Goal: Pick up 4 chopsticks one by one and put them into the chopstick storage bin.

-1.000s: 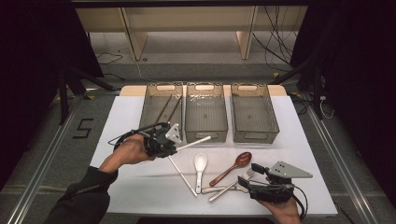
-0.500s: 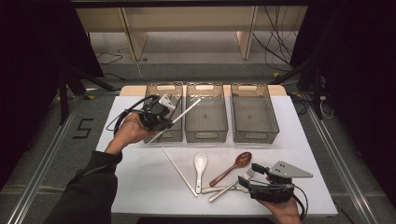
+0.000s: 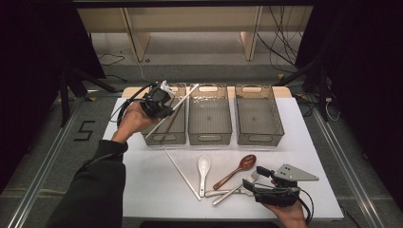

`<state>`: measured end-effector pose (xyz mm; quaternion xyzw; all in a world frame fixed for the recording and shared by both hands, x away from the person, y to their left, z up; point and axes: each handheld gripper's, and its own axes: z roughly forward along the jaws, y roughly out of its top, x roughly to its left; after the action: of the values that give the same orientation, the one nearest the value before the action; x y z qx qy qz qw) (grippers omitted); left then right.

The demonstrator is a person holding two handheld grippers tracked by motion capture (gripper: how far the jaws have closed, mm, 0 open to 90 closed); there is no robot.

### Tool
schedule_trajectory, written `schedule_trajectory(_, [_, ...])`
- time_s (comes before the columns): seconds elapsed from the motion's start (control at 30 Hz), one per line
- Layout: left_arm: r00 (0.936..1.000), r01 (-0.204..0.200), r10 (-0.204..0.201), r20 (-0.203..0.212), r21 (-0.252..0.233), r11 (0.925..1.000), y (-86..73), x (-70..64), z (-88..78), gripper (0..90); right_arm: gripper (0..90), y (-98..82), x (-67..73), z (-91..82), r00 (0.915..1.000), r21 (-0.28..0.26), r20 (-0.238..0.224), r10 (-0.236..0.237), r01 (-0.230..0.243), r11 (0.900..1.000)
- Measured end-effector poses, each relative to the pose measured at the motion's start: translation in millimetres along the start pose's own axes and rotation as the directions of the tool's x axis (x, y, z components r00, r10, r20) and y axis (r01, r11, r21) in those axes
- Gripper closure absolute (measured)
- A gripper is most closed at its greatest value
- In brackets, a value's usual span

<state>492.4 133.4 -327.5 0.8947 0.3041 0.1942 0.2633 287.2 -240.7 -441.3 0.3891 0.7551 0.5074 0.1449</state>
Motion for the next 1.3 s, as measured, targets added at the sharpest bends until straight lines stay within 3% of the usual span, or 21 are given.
schedule_trajectory(0.33, [0.9973,0.042,-0.044,-0.059,-0.033,0.9986,-1.1,19.4,9.8,85.1,28.2,-0.2,-0.1,0.1,1.0,0.001,-0.001,-0.001,0.001,1.0])
schedule_trajectory(0.47, [0.9927,0.088,-0.092,-0.079,-0.054,0.9947,-5.7,27.1,17.1,85.1,28.2,-0.1,-0.1,-0.1,1.0,-0.001,-0.002,0.002,-0.002,1.0])
schedule_trajectory(0.73, [0.986,0.114,-0.12,-0.116,-0.061,0.9916,-13.0,32.2,26.1,85.1,28.2,-0.4,0.3,0.3,1.0,0.0,-0.005,-0.002,0.002,1.0])
schedule_trajectory(1.3, [0.9787,0.162,-0.165,-0.123,-0.035,0.9862,-30.4,37.5,46.5,84.8,28.2,-0.9,0.5,1.1,1.0,0.001,-0.006,-0.002,0.002,1.0])
